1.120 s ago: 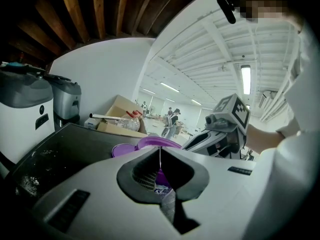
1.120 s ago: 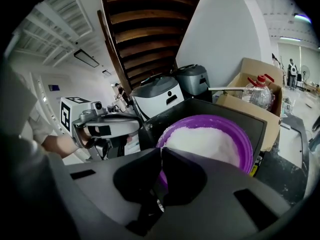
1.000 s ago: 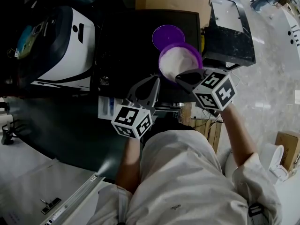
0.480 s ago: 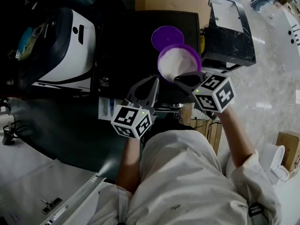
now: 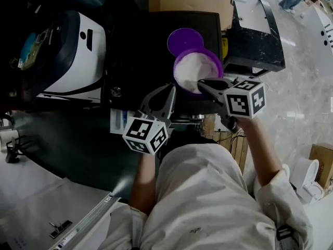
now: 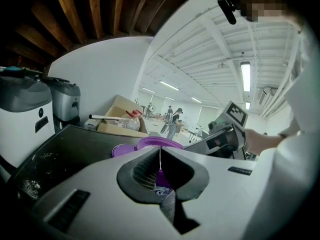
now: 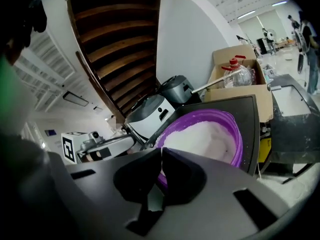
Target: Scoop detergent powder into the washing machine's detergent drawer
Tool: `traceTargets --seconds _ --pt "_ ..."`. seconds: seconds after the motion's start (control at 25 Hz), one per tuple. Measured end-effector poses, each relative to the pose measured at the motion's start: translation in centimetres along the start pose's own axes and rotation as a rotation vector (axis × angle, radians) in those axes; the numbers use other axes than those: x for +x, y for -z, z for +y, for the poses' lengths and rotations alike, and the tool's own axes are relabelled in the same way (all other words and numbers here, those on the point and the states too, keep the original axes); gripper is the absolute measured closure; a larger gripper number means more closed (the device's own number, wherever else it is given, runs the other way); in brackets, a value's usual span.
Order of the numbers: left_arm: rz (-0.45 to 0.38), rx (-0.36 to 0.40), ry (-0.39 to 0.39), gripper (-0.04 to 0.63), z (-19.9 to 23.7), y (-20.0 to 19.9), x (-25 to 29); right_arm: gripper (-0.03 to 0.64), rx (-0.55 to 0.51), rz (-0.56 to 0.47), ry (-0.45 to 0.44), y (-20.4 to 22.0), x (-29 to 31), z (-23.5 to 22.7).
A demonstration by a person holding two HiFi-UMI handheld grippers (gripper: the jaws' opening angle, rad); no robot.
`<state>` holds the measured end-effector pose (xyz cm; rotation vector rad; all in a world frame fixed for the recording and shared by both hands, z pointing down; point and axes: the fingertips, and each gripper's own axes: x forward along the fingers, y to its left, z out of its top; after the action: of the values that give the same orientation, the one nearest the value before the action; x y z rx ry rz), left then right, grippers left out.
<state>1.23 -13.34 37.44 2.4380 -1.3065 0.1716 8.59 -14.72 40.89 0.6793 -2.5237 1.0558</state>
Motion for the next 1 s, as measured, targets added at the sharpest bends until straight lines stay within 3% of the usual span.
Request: traceTargets --seconds 0.32,0.84,1.0 --pt "-0.001 0.002 0.005 0.574 0.3 -0.1 -0.2 0.606 0.144 -0.098 0.011 -1.0 -0.9 -1.3" --pt "0.04 0.008 0.06 0.574 1.1 0.3 -1.7 0.607 0.532 -0.38 0.0 -2.4 -2.9 -3.5" --pt "0.052 0.007 0.077 0.574 1.6 0.4 -2.3 0.607 0.592 -0.453 -0.001 -2.4 -3.4 -3.6"
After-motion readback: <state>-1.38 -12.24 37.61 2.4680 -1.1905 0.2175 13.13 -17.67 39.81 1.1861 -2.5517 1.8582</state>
